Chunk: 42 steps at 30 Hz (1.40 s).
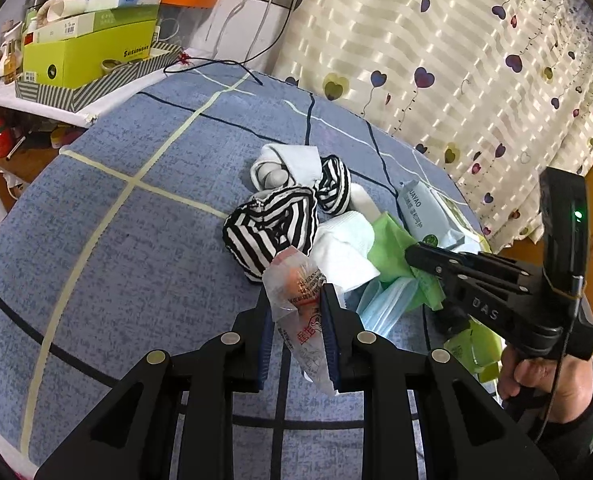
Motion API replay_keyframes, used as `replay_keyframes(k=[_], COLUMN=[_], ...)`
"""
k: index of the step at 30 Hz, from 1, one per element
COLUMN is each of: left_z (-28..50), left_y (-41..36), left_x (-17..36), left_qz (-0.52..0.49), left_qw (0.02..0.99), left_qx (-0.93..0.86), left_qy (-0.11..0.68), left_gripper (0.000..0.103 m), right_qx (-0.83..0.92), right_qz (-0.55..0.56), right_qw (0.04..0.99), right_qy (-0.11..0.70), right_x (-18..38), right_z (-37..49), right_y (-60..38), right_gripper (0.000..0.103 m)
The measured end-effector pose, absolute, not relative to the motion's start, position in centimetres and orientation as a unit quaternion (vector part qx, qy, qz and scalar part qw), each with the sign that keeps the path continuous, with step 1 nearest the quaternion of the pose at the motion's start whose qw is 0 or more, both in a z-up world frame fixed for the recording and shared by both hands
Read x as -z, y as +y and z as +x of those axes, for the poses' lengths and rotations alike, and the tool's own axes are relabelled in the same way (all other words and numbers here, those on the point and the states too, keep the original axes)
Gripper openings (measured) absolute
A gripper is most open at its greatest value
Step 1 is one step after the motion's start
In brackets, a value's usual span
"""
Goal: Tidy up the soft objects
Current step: 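Lift the mesh bag and green cloth and carry both toward the white tray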
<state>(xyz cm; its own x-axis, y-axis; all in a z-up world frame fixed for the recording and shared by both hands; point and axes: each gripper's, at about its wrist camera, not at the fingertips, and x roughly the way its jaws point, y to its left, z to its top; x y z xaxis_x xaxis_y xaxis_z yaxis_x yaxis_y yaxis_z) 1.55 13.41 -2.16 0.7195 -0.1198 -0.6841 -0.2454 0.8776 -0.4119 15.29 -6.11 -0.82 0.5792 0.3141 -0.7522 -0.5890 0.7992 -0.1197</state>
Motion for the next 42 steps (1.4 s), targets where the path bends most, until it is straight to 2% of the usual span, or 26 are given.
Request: replay_keyframes(k=[15, 42], left_z=[1.4, 3.1], left_y=[9.4, 0.2], left_x=[-2.4, -7.5], left_qz=[-0.198, -0.128], left_qw=[0.920, 0.941], left_qx=[-0.016, 0.056], left_qy=[0.337, 0.309], left_gripper=[0.023, 0.023], right_qx=[-0.295, -0.252], right_qz=[-0.134, -0.079], right_qw=[0.904, 0.940], right_qy=[0.278, 0.215], right_x=[-6.0, -10.3], right_z=[8.7, 4.0], right_y=[-9.7, -18.8], right_gripper=[0.004, 0.004])
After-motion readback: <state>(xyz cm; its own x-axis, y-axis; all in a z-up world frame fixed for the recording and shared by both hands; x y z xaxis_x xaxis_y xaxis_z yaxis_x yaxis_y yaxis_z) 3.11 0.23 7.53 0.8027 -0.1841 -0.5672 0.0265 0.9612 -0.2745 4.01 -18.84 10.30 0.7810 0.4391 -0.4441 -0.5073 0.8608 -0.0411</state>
